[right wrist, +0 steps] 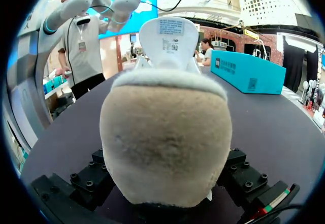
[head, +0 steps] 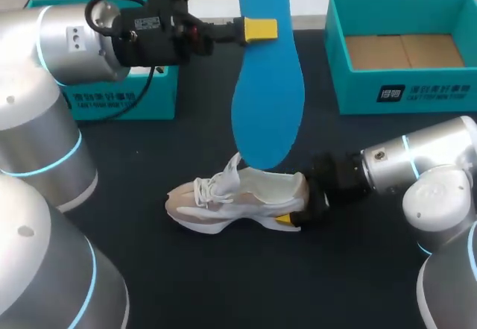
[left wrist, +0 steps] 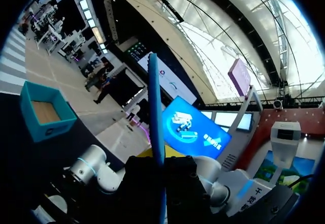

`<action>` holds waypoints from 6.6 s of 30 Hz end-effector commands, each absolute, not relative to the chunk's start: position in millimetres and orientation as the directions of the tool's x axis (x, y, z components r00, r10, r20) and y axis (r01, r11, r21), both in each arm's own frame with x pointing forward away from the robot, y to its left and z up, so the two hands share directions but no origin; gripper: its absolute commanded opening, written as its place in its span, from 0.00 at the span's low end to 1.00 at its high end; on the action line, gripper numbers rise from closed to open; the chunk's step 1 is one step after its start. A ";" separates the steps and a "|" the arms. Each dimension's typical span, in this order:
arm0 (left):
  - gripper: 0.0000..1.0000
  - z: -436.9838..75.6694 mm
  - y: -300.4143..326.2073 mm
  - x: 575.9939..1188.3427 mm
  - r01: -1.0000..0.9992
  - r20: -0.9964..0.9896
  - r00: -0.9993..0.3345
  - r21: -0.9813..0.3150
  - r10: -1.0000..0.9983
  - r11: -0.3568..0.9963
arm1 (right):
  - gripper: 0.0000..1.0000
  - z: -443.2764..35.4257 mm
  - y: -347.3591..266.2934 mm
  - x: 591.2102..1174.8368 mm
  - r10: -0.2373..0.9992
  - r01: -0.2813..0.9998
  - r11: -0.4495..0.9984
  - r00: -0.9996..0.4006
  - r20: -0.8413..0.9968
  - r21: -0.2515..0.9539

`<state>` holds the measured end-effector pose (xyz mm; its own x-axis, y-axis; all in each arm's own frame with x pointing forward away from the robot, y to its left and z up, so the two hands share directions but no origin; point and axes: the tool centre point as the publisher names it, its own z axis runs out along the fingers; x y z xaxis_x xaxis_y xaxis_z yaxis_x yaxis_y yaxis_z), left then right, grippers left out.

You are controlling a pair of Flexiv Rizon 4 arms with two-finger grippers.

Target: Take the shoe out of the shoebox, open the shoe tongue, remove and reinsert the insole, then place the shoe into the shoebox

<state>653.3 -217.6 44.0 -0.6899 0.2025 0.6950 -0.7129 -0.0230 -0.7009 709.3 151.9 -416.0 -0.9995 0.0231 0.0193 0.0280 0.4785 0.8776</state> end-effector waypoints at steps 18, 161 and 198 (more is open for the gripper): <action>0.00 54.6 -221.6 648.4 -0.721 0.710 -0.680 -0.693 0.181 0.010 | 0.00 -418.7 152.8 709.4 0.025 0.029 0.482 -1.000 0.019 0.876; 0.00 56.0 -221.6 647.0 -0.731 0.720 -0.676 -0.681 0.160 -0.023 | 1.00 -327.2 103.3 703.2 0.060 0.059 0.992 -0.998 -0.004 0.114; 0.00 56.0 -221.6 647.0 -0.731 0.720 -0.676 -0.681 0.160 -0.023 | 1.00 -312.8 165.7 718.5 0.010 0.007 0.973 -1.000 -0.011 0.232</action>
<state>647.6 -221.3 57.2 -0.6756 0.1603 0.7196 -0.7314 -0.0234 -0.6815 709.3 147.6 -298.5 -0.9993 0.0206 -0.0303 0.0126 0.9699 0.2431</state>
